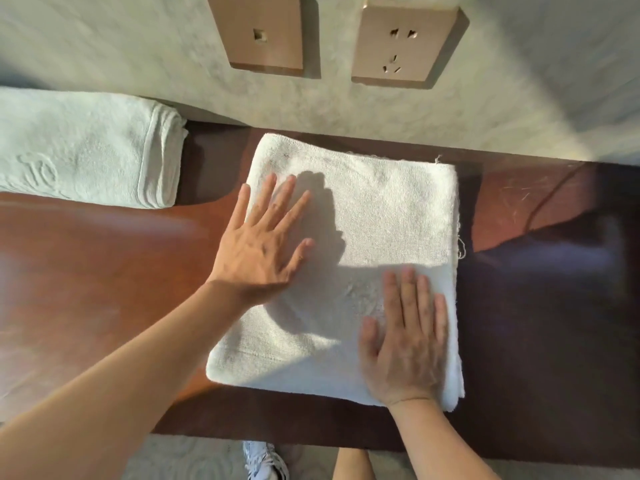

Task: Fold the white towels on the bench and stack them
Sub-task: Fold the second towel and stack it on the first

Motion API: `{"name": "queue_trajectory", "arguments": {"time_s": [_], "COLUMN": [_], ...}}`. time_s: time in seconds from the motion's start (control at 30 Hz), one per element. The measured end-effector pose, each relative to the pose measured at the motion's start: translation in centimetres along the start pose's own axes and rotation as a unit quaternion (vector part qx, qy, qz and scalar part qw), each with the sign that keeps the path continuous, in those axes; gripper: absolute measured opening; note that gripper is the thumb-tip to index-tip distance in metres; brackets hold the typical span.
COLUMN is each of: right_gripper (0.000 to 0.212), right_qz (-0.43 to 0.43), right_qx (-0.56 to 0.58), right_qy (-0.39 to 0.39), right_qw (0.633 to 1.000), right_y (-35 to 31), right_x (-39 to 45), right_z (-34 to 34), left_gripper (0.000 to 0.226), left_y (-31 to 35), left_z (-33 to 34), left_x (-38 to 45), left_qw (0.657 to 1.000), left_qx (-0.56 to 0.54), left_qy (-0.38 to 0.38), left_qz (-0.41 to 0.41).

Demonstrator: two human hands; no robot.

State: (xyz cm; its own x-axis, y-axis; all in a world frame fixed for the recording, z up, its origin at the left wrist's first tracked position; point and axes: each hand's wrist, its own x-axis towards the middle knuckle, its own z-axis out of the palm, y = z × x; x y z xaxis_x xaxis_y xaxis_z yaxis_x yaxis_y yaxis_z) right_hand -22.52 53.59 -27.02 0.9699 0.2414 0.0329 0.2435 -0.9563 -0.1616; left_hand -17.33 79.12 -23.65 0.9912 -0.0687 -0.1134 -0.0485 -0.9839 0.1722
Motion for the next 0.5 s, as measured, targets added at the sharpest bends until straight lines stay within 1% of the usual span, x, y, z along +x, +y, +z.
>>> {"name": "queue_trajectory", "arguments": {"time_s": [0.07, 0.17, 0.3, 0.5], "right_gripper": [0.066, 0.065, 0.065, 0.066], "right_qz": [-0.002, -0.006, -0.002, 0.005], "right_qx": [0.007, 0.013, 0.008, 0.021], "right_qy": [0.007, 0.003, 0.002, 0.001], "right_qw": [1.000, 1.000, 1.000, 1.000], "right_y": [0.0, 0.0, 0.0, -0.1], "right_x": [0.0, -0.1, 0.0, -0.1], "right_z": [-0.1, -0.1, 0.1, 0.1], "left_gripper": [0.068, 0.070, 0.073, 0.072], "left_y": [2.4, 4.2, 4.0, 3.6], "left_z": [0.9, 2.8, 4.0, 4.3], "left_x": [-4.1, -9.8, -10.4, -10.7], "left_qw": [1.000, 1.000, 1.000, 0.999], "left_qx": [-0.015, -0.019, 0.003, -0.008], "left_qy": [0.006, -0.020, -0.013, 0.003], "left_qz": [0.014, 0.015, 0.005, 0.037]}}
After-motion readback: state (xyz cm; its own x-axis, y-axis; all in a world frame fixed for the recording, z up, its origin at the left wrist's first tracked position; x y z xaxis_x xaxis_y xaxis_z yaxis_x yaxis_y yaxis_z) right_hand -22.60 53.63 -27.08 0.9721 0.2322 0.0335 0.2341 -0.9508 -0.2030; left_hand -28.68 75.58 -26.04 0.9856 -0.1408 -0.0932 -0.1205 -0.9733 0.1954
